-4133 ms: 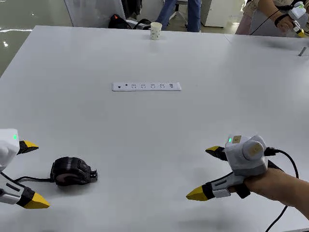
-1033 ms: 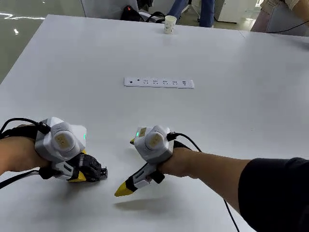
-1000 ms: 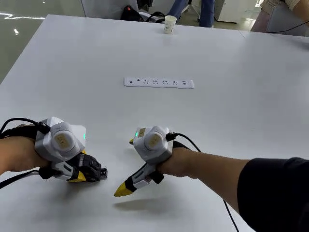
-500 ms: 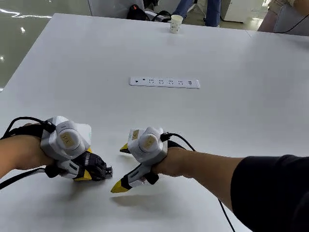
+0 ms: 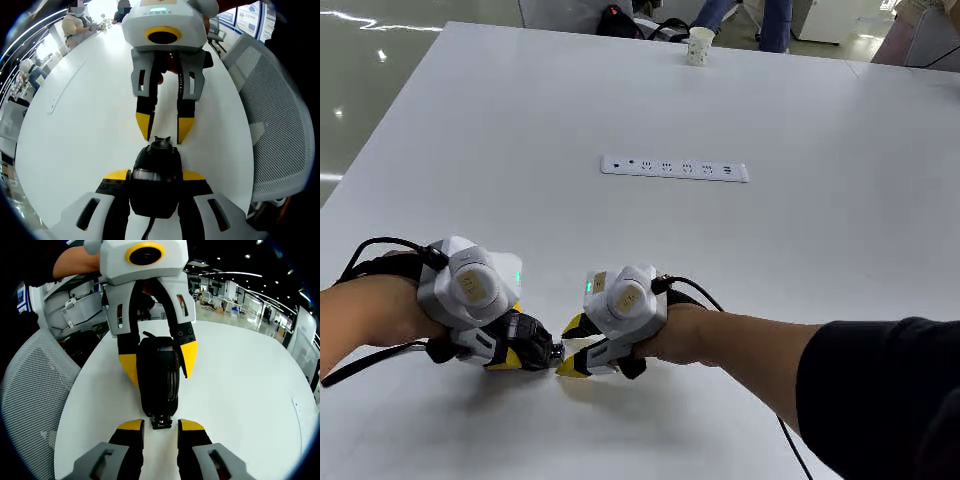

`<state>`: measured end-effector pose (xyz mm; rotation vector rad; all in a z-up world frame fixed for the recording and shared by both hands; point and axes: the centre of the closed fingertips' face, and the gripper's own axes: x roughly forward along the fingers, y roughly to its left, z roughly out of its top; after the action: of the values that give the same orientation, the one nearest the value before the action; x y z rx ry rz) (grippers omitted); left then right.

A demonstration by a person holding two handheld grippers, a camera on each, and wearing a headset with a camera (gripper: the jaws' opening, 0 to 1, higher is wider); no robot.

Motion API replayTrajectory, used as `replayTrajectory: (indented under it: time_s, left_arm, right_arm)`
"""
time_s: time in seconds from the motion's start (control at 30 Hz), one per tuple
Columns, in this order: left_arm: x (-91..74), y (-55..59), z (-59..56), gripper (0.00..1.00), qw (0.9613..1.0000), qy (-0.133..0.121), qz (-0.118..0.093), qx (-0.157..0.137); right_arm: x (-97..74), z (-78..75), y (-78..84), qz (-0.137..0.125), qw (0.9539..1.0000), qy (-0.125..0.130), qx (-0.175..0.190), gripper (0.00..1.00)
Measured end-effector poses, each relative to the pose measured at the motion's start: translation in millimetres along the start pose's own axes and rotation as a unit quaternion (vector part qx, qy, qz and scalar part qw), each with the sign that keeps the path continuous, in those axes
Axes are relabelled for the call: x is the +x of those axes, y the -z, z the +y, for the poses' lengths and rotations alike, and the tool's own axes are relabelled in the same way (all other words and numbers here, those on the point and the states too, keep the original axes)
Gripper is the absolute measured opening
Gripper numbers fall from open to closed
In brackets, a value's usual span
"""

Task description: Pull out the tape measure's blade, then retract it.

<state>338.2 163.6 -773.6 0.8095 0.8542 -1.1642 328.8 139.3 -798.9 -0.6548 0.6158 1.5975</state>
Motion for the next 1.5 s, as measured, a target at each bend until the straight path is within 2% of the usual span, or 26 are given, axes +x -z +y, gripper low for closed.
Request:
replayTrajectory:
  time_s: [0.17, 0.23, 0.47, 0.6, 1.0, 1.5]
  left_arm:
    - [0.8, 0.4, 1.7, 0.31, 1.0000, 0.001, 0.000, 0.001]
    - [1.2, 0.6, 2.5, 0.31, 1.0000, 0.002, -0.001, 0.002]
    - [2.1, 0.8, 3.0, 0.31, 1.0000, 0.002, -0.003, 0.002]
    - [2.6, 1.0, 3.7, 0.31, 1.0000, 0.002, -0.006, 0.003]
    - [3.2, 0.2, 1.4, 0.31, 0.9998, 0.006, 0.002, 0.017]
    - [2.9, -0.2, 1.7, 0.31, 1.0000, 0.000, -0.003, 0.007]
  right_arm:
    - [4.3, -0.3, -4.5, 0.000, 1.0000, -0.007, 0.001, 0.14]
    - [4.1, -1.7, -2.1, 0.009, 0.9998, -0.005, -0.016, 0.12]
    - [10.1, 0.0, 3.0, 0.029, 0.9993, -0.007, -0.020, 0.12]
    - [10.1, -1.1, 4.5, 0.022, 0.9997, -0.013, 0.001, 0.11]
    - [5.3, 3.4, 7.0, 0.034, 0.9992, -0.018, -0.009, 0.09]
    - [-1.4, 1.2, 12.1, 0.044, 0.9989, -0.013, 0.003, 0.10]
